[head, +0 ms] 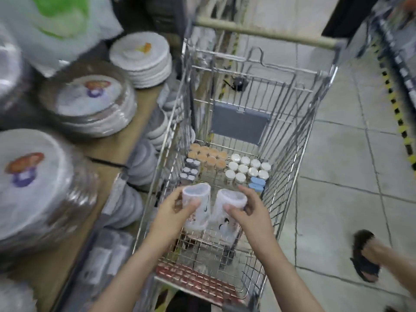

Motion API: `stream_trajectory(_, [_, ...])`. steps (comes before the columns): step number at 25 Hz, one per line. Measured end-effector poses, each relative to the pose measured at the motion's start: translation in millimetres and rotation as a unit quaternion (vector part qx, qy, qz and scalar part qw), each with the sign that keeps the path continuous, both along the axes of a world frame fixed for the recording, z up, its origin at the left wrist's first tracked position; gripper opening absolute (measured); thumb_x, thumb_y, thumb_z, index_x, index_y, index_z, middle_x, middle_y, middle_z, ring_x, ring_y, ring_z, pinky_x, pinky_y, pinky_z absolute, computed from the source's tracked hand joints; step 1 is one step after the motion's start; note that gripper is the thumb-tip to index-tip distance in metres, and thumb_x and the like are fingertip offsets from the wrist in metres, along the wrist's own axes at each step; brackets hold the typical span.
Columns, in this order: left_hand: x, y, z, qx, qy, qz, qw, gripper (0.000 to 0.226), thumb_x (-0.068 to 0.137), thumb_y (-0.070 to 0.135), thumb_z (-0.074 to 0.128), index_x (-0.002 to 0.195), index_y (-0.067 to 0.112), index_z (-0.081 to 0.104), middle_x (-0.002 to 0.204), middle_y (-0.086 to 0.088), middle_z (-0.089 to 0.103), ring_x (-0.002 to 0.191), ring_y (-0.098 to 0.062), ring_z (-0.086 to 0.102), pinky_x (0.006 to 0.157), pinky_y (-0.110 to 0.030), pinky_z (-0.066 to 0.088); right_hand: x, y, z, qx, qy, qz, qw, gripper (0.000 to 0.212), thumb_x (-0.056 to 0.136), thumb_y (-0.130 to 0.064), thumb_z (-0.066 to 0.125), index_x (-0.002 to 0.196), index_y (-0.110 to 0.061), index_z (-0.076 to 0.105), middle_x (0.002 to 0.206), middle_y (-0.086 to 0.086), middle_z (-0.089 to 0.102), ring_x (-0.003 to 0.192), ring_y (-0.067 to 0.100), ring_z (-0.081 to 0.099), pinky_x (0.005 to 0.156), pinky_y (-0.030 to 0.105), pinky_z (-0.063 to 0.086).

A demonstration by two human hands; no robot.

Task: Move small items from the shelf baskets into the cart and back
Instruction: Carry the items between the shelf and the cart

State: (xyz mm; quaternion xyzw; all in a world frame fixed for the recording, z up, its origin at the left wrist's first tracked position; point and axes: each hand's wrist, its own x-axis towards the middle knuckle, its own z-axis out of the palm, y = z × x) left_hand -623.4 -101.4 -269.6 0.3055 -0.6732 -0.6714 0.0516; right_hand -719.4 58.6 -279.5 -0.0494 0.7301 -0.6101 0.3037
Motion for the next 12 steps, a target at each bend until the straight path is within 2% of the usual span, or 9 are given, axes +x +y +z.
stream_trajectory(2, [25.7, 14.7, 27.8, 0.016, 0.035, 0.055, 0.998, 0.039, 0.074, 0.050, 0.072, 0.105, 0.029, 0.062, 0.098, 0.009, 0.072, 0.089, -0.008, 0.067, 0.073, -0.025, 0.054, 9.8, 5.7, 29.8, -0.022, 0.013, 0.033, 0.999, 0.051, 0.077, -0.019, 0.077, 0.119, -0.035, 0.054, 0.117, -0.016, 0.059, 0.102, 0.000, 0.058, 0.072, 0.014, 0.051])
stream_trajectory(6, [70.7, 56.3, 61.3, 0.088, 0.081, 0.172, 0.978, 0.032, 0.080, 0.035, 0.056, 0.110, 0.027, 0.059, 0.097, 0.004, 0.072, 0.090, -0.014, 0.069, 0.070, -0.037, 0.059, 30.9, 26.2, 67.3, -0.060, 0.026, 0.099, 0.993, 0.044, 0.074, -0.023, 0.078, 0.112, -0.037, 0.060, 0.114, -0.010, 0.066, 0.104, 0.011, 0.062, 0.086, 0.029, 0.053])
stream_trajectory(9, [103.3, 91.6, 81.8, 0.094, 0.107, 0.230, 0.963, 0.039, 0.078, 0.039, 0.055, 0.115, 0.029, 0.057, 0.105, -0.001, 0.070, 0.096, -0.020, 0.069, 0.071, -0.043, 0.058, 50.1, 37.7, 87.7, -0.084, 0.040, 0.167, 0.982, 0.042, 0.075, -0.019, 0.078, 0.110, -0.036, 0.061, 0.111, -0.009, 0.067, 0.102, 0.012, 0.063, 0.084, 0.029, 0.052])
stream_trajectory(12, [139.4, 120.1, 90.9, 0.089, 0.128, 0.298, 0.942, 0.040, 0.080, 0.034, 0.065, 0.119, 0.025, 0.056, 0.111, -0.006, 0.069, 0.100, -0.026, 0.067, 0.079, -0.045, 0.056, 72.9, 44.0, 103.3, -0.107, 0.047, 0.236, 0.965, 0.043, 0.075, -0.018, 0.079, 0.112, -0.033, 0.062, 0.108, -0.007, 0.069, 0.099, 0.012, 0.064, 0.084, 0.031, 0.054])
